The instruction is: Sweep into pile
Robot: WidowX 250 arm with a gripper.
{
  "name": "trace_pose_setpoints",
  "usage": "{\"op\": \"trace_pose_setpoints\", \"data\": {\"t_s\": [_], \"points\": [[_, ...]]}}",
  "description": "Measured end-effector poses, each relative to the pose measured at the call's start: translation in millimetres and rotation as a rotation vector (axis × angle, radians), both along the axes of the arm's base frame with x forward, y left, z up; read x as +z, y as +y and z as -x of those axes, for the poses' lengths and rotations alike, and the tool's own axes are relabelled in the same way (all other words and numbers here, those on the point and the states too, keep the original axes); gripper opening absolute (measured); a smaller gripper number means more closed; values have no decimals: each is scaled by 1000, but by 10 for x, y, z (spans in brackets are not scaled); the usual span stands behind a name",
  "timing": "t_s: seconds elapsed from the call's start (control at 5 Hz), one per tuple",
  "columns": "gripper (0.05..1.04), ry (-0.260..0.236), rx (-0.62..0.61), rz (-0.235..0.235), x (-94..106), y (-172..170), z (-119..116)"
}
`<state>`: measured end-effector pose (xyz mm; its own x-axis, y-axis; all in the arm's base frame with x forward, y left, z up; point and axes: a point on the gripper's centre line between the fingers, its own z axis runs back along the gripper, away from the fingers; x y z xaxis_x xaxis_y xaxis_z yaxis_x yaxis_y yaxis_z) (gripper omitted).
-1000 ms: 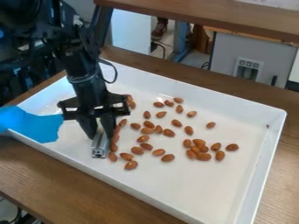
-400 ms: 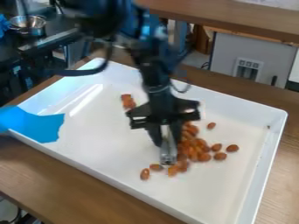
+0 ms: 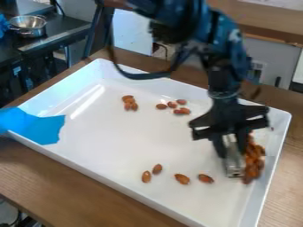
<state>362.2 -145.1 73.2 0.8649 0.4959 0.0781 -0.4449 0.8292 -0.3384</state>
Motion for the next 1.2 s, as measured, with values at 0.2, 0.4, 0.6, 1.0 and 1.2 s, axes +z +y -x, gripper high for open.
{"op": "trace_pose_setpoints", "data": {"t_s": [0.2, 0.4, 0.6, 1.0, 1.2], "points": [[345, 3, 7, 37, 73, -73, -13], [345, -94, 0, 91, 481, 151, 5], [345, -143, -18, 113, 720, 610, 113], [345, -13, -320, -54, 671, 1204, 330], [345, 125, -503, -163, 576, 1396, 371]]}}
